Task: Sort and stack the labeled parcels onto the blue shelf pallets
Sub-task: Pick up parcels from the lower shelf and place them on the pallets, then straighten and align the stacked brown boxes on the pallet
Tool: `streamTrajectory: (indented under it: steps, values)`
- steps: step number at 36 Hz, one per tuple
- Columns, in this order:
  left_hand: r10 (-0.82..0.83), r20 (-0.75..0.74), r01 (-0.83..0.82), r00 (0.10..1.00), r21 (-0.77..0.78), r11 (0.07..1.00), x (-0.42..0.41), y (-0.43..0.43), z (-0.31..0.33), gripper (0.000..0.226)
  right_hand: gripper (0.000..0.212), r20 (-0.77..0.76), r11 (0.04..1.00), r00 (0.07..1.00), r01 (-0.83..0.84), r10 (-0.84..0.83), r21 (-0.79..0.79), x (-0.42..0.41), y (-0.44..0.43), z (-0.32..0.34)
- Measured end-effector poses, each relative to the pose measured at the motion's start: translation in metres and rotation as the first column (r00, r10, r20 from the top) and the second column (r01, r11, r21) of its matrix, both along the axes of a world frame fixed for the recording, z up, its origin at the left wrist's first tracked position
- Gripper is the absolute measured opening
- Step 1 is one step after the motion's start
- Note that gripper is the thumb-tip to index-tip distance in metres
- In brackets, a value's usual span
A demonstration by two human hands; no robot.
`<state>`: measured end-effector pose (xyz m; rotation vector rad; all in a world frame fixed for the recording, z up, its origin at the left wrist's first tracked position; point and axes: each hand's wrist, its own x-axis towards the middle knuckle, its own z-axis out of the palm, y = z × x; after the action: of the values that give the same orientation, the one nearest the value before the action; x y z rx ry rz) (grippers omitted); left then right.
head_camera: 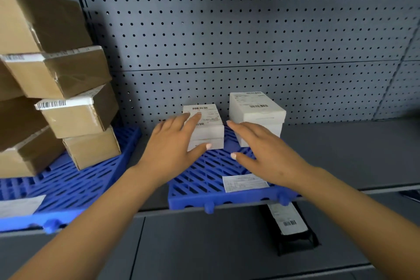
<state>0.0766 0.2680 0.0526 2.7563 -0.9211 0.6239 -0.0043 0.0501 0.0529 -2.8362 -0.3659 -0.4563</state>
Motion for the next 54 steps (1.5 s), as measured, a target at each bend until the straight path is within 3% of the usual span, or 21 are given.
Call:
streamTrajectory:
  steps: [5,10,28,39,47,54]
  values:
    - [-0.023,-0.056,0.023,0.998,0.0,1.0,-0.042,-0.004,-0.007,0.092,0.06,-0.027,0.996,0.999,-0.025,0.023,-0.09,-0.035,-0.017,-0.01]
    - [-0.012,-0.118,0.013,0.993,0.004,1.0,-0.082,-0.008,-0.022,0.093,0.06,-0.083,0.992,0.993,-0.091,0.084,-0.085,-0.06,-0.022,-0.016]
    - [0.226,-0.1,-0.233,0.969,-0.061,0.971,-0.14,0.056,-0.036,0.086,0.057,-0.114,0.94,0.942,-0.326,0.314,-0.1,-0.081,0.033,-0.021]
    - [0.33,-0.033,-0.331,0.944,-0.124,0.935,-0.115,0.133,-0.022,0.089,0.06,-0.021,0.927,0.932,-0.361,0.361,-0.098,-0.039,0.113,-0.003]
    - [0.271,0.015,-0.26,0.963,-0.23,0.938,-0.054,0.189,0.002,0.094,0.067,-0.03,0.954,0.958,-0.287,0.286,-0.086,0.003,0.177,0.007]
    - [0.235,0.08,-0.215,0.969,-0.202,0.956,-0.004,0.223,0.013,0.109,0.074,0.052,0.973,0.982,-0.17,0.18,-0.156,0.036,0.217,0.021]
